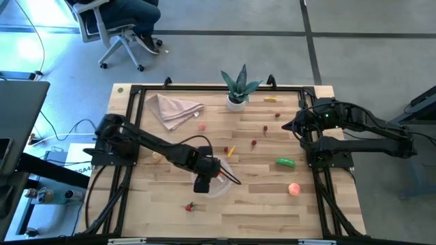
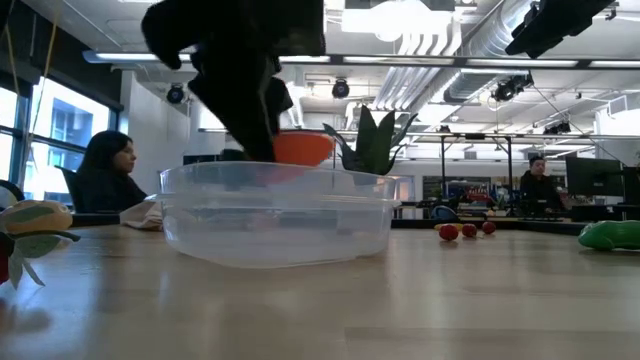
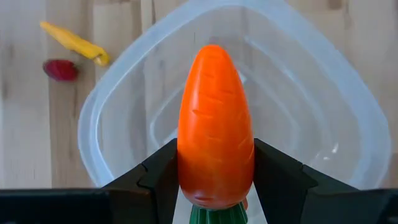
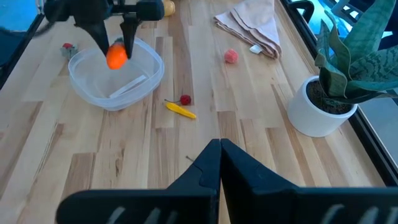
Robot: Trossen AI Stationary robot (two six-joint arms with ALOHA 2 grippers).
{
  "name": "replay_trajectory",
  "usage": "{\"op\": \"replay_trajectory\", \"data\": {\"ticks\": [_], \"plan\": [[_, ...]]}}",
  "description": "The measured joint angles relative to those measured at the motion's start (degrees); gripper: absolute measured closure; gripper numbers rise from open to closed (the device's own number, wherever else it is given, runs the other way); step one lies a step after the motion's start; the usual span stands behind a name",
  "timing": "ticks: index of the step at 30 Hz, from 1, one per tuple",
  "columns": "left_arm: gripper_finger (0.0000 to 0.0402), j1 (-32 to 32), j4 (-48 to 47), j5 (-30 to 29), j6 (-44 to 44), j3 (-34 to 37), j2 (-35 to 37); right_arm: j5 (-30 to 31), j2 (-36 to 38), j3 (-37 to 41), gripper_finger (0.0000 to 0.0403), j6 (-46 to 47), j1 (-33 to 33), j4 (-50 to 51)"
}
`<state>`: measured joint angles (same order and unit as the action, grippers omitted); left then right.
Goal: Pick and placing Produce into tupperware
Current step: Put the carrot into the transparent container
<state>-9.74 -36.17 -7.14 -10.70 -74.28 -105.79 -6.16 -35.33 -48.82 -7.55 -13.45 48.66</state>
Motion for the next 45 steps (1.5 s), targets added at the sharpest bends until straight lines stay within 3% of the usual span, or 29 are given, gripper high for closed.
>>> {"op": "replay_trajectory", "data": {"ticks": [6, 15, 45], "plan": [[0.0234, -0.02, -4.94, 0.00, -0.07, -3.88, -4.35, -0.01, 0.00, 0.00, 0.0402, 0.00, 0.00, 0.06], [0.0234, -0.02, -9.37, 0.74, -1.33, -3.99, -7.06, 0.00, 0.00, 0.00, 0.0402, 0.00, 0.01, 0.47], [0.0234, -0.02, -8.78, 2.14, -1.85, -4.54, -7.22, -0.01, -0.02, 0.00, 0.0402, 0.00, 0.00, 0.45]]}}
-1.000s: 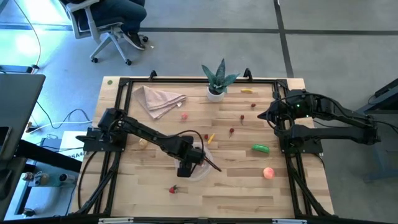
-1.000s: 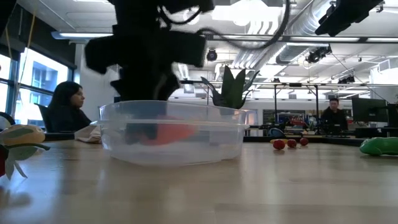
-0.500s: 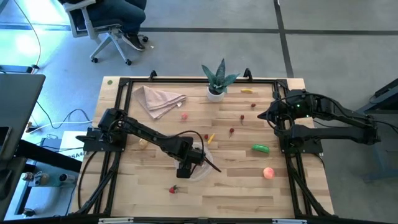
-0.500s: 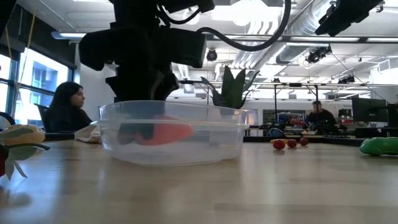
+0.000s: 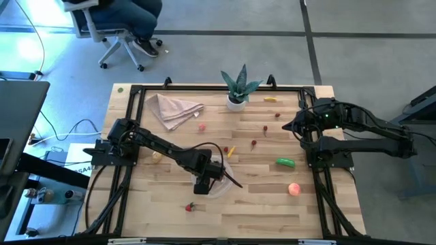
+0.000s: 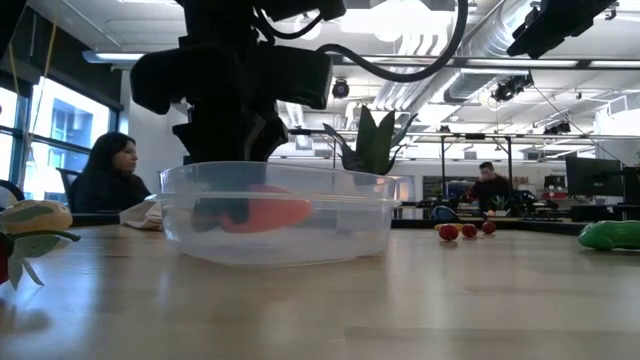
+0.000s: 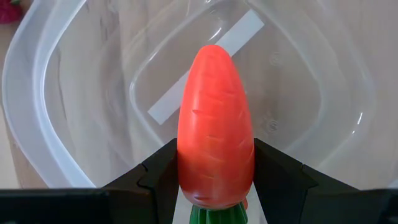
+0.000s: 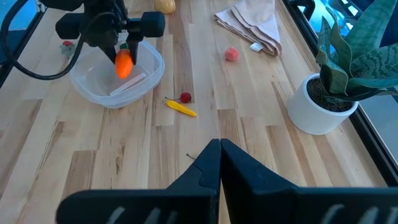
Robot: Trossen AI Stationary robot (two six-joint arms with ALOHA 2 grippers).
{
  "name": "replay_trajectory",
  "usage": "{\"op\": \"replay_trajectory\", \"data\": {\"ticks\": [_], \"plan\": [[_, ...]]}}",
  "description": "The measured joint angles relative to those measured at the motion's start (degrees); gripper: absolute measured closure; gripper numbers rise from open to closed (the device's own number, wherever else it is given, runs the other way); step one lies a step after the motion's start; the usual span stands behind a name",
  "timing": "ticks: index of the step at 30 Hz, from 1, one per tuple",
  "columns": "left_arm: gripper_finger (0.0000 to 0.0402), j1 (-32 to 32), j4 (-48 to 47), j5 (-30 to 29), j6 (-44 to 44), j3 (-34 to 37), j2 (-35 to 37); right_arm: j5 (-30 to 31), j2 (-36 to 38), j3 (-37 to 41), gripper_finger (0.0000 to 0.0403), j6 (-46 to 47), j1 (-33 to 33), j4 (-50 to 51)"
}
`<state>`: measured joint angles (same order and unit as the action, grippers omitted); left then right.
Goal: Pick and placing Produce into tupperware
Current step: Put the carrot into the transparent container, then put the apricot into the transparent container
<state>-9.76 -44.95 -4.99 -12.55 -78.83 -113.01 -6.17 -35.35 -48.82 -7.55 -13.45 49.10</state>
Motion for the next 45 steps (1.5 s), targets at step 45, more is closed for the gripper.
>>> {"op": "replay_trajectory", "data": {"ticks": [45], "plan": [[0.0147, 1.13, -30.48, -10.57, -2.22, -21.33, 0.18, 0.00, 0.00, 0.00, 0.0402, 0.00, 0.02, -0.02]]}}
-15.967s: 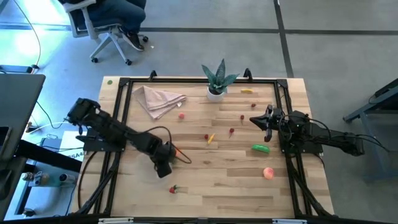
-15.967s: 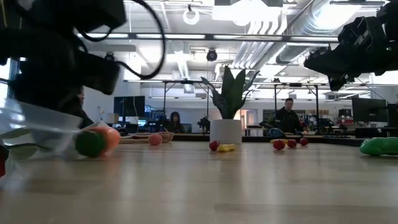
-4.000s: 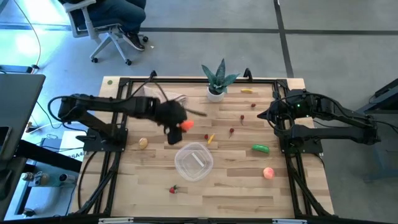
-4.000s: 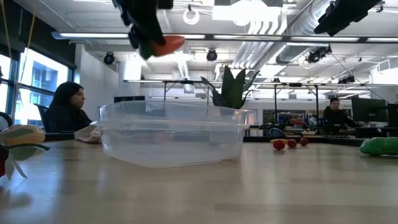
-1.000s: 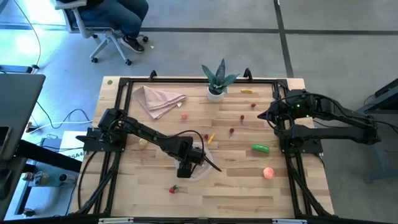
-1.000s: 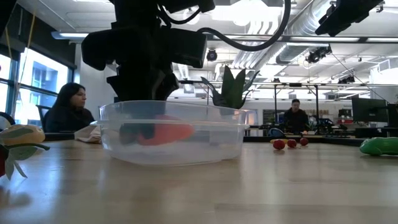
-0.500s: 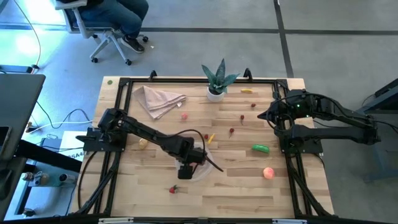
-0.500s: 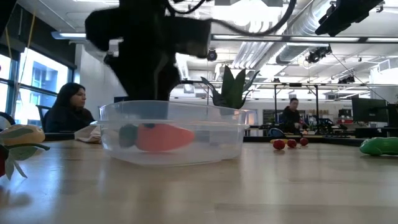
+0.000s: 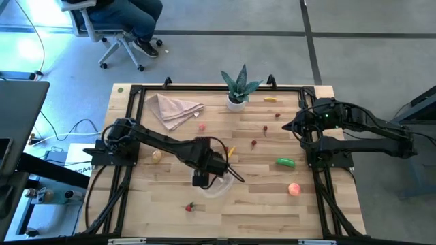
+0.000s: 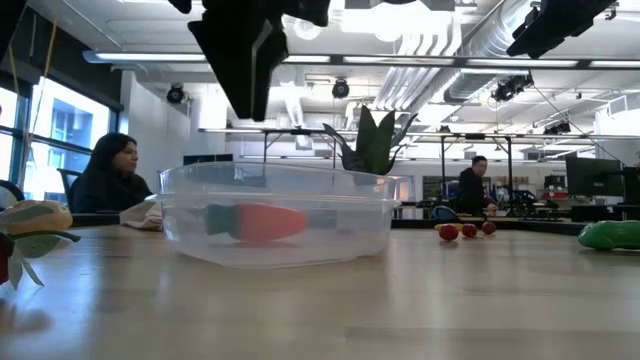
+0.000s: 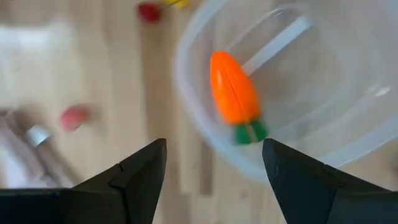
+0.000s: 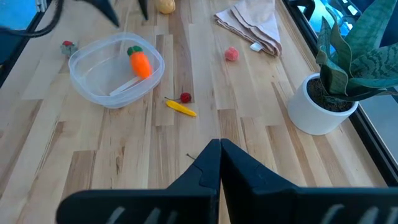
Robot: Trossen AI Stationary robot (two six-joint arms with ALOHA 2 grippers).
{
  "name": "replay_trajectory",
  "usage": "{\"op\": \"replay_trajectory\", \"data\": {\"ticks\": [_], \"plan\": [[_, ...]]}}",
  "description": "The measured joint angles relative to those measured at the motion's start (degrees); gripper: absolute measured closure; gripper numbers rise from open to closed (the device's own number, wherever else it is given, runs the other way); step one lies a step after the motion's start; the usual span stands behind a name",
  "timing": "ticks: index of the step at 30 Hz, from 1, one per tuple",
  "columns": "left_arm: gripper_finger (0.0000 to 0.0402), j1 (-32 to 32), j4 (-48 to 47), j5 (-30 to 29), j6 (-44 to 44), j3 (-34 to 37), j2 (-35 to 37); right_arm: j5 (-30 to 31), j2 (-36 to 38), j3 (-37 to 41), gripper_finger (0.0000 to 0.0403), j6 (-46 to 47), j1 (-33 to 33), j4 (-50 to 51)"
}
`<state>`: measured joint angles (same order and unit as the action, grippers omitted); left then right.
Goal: Pick and placing Produce into tupperware
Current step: Put the apricot into the transparent container
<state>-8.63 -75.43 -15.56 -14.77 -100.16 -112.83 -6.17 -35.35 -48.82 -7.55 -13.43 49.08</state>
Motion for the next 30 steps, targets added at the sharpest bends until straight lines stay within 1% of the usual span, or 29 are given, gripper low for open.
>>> {"op": "replay_trajectory", "data": {"ticks": [2, 5, 9, 11, 13, 15, 18, 21, 23, 26, 30], "plan": [[0.0147, 1.82, -2.47, -0.61, -0.52, -0.20, 0.90, 0.00, 0.00, 0.00, 0.0402, 0.00, -0.02, 0.00], [0.0147, 5.78, -3.26, -0.97, -0.38, -0.01, 2.67, 0.00, 0.00, 0.00, 0.0402, 0.00, 0.00, 0.00], [0.0147, 12.90, -2.46, -0.39, 0.57, 2.97, 6.52, 0.00, 0.00, 0.00, 0.0402, 0.00, 0.00, 0.02], [0.0147, 17.43, -0.84, 1.87, -0.30, 5.28, 8.62, 0.02, 0.01, 0.00, 0.0402, 0.00, -0.02, 0.00], [0.0147, 22.28, 1.37, 5.51, -0.55, 7.51, 10.07, 0.00, 0.00, 0.00, 0.0402, 0.00, 0.00, 0.01], [0.0147, 26.46, 2.32, 8.18, -0.05, 9.60, 10.57, 0.00, 0.00, 0.00, 0.0402, 0.00, 0.00, 0.00], [0.0147, 31.39, 6.71, 11.77, 0.04, 12.45, 10.50, 0.00, 0.02, 0.00, 0.0402, 0.00, 0.00, 0.00], [0.0147, 34.36, 13.41, 13.51, 2.04, 15.33, 9.78, 0.01, 0.00, 0.00, 0.0402, 0.00, -0.02, 0.00], [0.0147, 35.70, 15.57, 13.59, 4.37, 17.33, 9.53, 0.01, 0.00, 0.00, 0.0402, 0.00, 0.00, 0.01], [0.0146, 36.16, 22.06, 13.34, 7.07, 19.96, 9.67, 0.00, 0.00, 0.00, 0.0402, 0.00, 0.00, 0.00], [0.0146, 35.86, 26.83, 13.38, 8.82, 22.45, 9.65, 0.02, 0.00, 0.00, 0.0402, 0.00, 0.00, 0.01]]}}
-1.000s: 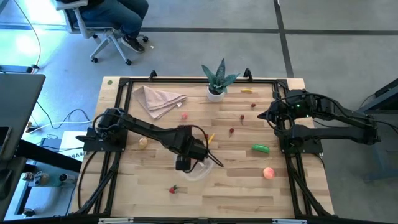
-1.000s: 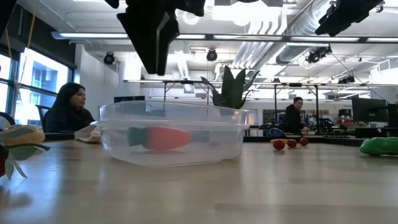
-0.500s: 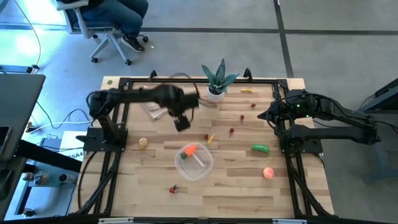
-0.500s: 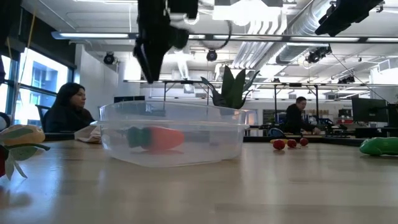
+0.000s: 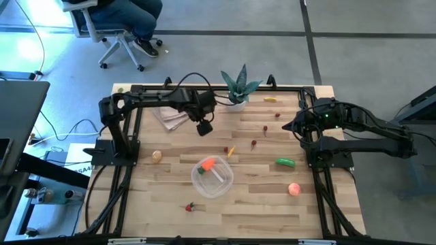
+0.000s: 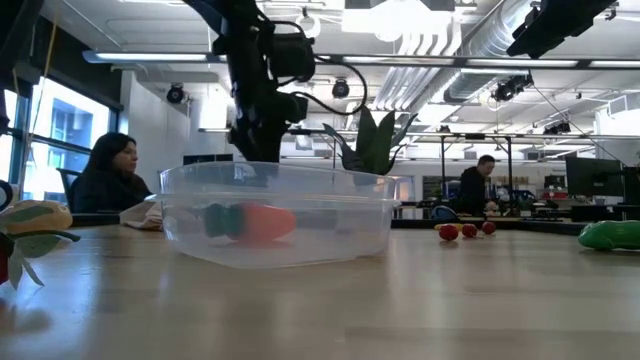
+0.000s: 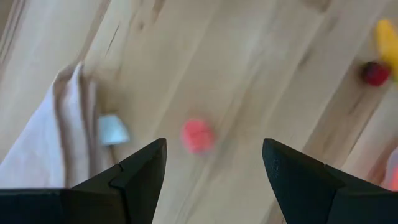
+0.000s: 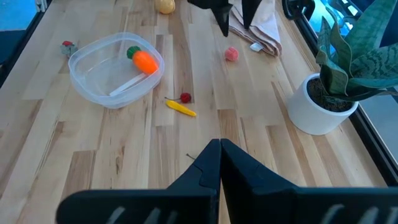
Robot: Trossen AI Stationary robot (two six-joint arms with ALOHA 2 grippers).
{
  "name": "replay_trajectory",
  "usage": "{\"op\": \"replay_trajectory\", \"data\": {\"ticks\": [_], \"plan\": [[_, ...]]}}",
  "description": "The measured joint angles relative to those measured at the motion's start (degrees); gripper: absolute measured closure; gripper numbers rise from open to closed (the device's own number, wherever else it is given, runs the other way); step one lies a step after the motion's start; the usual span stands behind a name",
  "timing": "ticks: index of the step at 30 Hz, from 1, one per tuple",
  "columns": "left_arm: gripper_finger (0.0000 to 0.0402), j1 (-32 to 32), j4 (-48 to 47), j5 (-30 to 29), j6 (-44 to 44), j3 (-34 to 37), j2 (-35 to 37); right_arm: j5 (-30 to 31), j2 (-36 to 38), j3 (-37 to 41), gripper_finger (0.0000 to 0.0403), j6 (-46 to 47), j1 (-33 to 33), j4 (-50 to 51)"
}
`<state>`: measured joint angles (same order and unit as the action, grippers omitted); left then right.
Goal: Pick and placing Produce into tupperware
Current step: Put the apricot into the transparent container
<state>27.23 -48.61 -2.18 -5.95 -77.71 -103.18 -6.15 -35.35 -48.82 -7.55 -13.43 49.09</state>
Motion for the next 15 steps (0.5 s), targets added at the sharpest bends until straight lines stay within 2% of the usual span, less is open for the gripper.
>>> {"op": "replay_trajectory", "data": {"ticks": [15], "plan": [[0.0146, -0.26, 3.28, -3.12, -0.49, 2.43, -5.18, 0.01, 0.00, 0.00, 0.0402, 0.00, -0.02, -0.01]]}}
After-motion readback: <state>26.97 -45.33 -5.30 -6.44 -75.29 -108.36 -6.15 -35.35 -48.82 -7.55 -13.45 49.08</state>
